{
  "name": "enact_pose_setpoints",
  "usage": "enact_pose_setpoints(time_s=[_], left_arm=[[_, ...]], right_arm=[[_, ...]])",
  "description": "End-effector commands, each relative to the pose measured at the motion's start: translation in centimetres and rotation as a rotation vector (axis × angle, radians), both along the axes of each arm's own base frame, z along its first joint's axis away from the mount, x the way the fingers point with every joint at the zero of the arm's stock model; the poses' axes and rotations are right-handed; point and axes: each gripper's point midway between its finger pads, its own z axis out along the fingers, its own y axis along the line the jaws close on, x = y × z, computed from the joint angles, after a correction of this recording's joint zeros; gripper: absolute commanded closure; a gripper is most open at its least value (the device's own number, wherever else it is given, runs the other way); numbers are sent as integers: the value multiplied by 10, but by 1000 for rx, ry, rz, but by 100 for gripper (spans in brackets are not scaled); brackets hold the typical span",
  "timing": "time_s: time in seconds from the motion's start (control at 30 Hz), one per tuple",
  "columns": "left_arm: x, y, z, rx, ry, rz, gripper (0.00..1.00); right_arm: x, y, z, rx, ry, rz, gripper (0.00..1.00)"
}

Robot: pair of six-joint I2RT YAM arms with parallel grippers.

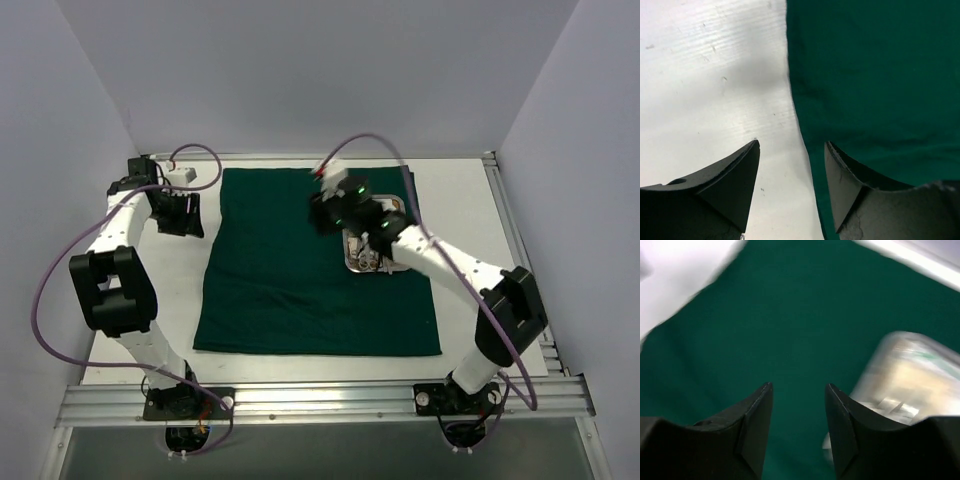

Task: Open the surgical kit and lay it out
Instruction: Smooth out the surgical kit at the center of the board.

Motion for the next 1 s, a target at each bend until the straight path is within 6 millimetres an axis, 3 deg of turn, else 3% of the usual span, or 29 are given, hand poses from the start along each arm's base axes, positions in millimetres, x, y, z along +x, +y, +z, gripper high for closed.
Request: enact_pose_setpoints(time_s=[0.0,0.03,0.07,0.1,0.13,0.17,0.2,0.23,0.27,0.3,0.33,0.4,0.53,0.6,0.73,0.77,0.8,0.87,0.97], left_arm=[[32,-3,14,-82,-69,-10,35],[41,-7,7,-100,-63,-10,35],[48,-11,7,-109,-68,-16,34],[60,-13,5,-113,-75,-25,34],[66,-17,3,-109,-76,-27,34],[71,-25,0,-105,-74,-43,33],[79,-27,-8,-98,-66,-48,32],[83,-32,-11,-100,-66,-47,32],[86,-40,-16,-98,-59,-60,32],[91,-41,-26,-89,-46,-60,32],[94,-44,-29,-88,-41,-53,32],[98,-47,-44,-85,-16,-44,32],[107,-47,-54,-62,-16,-15,34],[108,-50,-61,-60,-7,-13,35],[109,-53,-72,-60,10,-10,42],[109,-54,-75,-64,15,-9,48],[109,-54,-78,-70,18,-4,53],[110,-55,-83,-73,27,0,63],[113,-55,-88,-69,31,6,74]], right_arm=[[-78,58,-44,-127,7,257,58],[-92,77,-44,-101,-21,300,58],[-112,87,-63,-114,-5,348,59],[-145,112,-69,-107,-12,438,59],[-158,126,-71,-97,-26,474,59],[-170,135,-86,-127,-15,498,59],[-194,156,-86,-126,-27,565,59],[-203,164,-92,-150,-26,588,59],[-208,171,-111,-203,-15,594,59],[-221,188,-107,-202,-31,633,59],[-227,193,-129,-244,-1,650,59],[-242,211,-132,-241,-3,689,59],[-249,219,-162,-271,35,692,59],[-241,220,-166,-301,25,656,60],[-239,213,-195,-390,60,646,64],[-243,212,-199,-397,72,656,68],[-248,210,-203,-399,91,674,81],[-262,203,-213,-423,110,714,92],[-292,197,-214,-427,131,802,98]])
